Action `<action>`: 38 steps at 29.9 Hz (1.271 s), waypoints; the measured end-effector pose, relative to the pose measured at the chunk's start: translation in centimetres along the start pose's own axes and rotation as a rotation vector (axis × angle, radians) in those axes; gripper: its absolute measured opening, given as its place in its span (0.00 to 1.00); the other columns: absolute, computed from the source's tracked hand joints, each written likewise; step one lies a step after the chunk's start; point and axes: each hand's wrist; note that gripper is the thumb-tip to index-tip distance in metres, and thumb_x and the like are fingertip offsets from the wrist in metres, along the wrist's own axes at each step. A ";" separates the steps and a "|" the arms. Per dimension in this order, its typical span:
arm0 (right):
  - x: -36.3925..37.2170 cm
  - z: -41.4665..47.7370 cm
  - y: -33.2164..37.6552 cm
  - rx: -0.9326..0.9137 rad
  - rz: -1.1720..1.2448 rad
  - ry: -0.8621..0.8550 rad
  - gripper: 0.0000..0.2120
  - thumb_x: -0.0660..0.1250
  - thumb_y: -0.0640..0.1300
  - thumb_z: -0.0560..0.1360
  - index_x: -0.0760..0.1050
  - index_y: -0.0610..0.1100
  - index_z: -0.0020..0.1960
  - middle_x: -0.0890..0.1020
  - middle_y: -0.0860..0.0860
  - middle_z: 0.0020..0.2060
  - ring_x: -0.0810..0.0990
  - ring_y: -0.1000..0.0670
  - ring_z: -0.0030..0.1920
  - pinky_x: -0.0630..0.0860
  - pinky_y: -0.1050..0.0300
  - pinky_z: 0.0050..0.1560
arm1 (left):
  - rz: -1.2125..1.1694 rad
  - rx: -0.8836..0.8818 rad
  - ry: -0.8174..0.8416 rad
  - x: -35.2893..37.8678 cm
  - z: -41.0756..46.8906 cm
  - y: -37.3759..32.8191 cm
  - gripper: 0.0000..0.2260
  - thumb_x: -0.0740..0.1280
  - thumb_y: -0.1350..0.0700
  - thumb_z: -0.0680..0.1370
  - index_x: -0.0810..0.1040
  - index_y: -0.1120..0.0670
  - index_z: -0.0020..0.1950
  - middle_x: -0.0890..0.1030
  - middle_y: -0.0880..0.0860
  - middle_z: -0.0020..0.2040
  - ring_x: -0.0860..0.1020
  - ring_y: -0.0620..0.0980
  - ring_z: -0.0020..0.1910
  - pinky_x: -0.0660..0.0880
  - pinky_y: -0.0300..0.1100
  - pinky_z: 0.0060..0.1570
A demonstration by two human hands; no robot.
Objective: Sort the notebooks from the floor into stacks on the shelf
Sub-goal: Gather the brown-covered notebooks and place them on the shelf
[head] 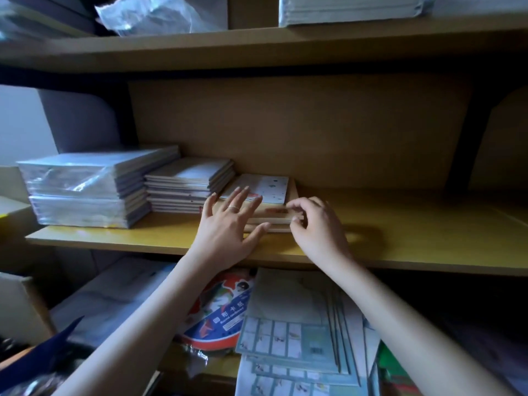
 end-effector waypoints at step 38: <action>1.6 -8.6 0.0 -0.498 -0.014 -0.129 0.14 0.58 0.33 0.67 0.77 0.42 0.48 0.78 0.48 0.45 0.74 0.48 0.48 0.68 0.55 0.50 | -0.148 -0.188 -0.307 4.2 -6.7 -2.8 0.27 0.50 0.46 0.77 0.65 0.55 0.72 0.63 0.55 0.75 0.58 0.53 0.75 0.50 0.50 0.69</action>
Point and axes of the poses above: each hand's wrist, its own z-axis towards the middle knuckle, its own x-axis out of the palm, y = z × x
